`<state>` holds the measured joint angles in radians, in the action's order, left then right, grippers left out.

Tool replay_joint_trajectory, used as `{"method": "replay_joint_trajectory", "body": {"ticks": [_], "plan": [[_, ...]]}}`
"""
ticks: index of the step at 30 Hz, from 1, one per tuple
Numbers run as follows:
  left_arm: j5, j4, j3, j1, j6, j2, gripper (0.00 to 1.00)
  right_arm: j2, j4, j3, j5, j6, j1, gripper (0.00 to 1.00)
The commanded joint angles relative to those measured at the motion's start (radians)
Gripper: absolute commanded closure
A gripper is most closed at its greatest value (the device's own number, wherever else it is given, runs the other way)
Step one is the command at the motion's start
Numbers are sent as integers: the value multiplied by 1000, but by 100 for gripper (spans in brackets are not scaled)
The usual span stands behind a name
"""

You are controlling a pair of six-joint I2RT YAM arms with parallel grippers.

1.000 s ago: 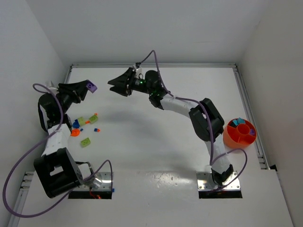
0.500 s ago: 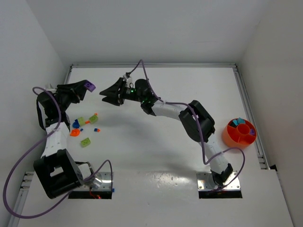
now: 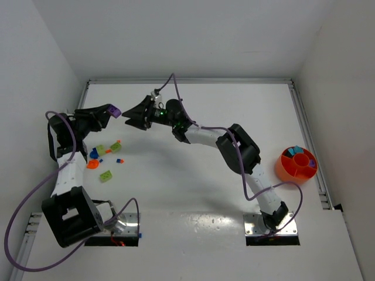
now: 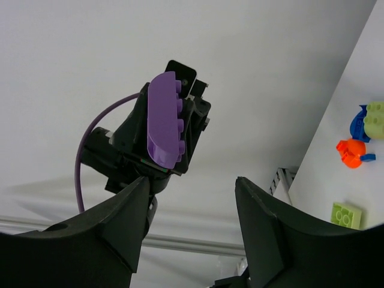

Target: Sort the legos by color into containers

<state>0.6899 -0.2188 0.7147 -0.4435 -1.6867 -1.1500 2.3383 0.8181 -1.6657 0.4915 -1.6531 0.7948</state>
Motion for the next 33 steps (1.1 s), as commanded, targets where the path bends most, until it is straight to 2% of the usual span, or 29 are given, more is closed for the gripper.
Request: {"method": "replay_joint_trajectory", "body": {"ticks": [1, 6, 15, 25, 31, 32, 33], "plan": [[0, 27, 3, 8, -13, 29, 100, 10, 72, -65, -24, 19, 9, 41], [0, 61, -15, 28, 22, 38, 100, 10, 72, -65, -15, 10, 9, 42], [19, 42, -26, 48, 41, 38, 100, 10, 59, -74, -5, -22, 9, 54], [37, 9, -15, 48, 51, 29, 100, 10, 59, -23, 38, -42, 9, 55], [56, 9, -6, 57, 73, 29, 100, 19, 69, -43, 38, -42, 9, 63], [56, 9, -6, 68, 87, 29, 100, 19, 69, -43, 38, -33, 9, 63], [56, 9, -15, 77, 96, 29, 100, 29, 69, -58, 38, -33, 9, 58]]}}
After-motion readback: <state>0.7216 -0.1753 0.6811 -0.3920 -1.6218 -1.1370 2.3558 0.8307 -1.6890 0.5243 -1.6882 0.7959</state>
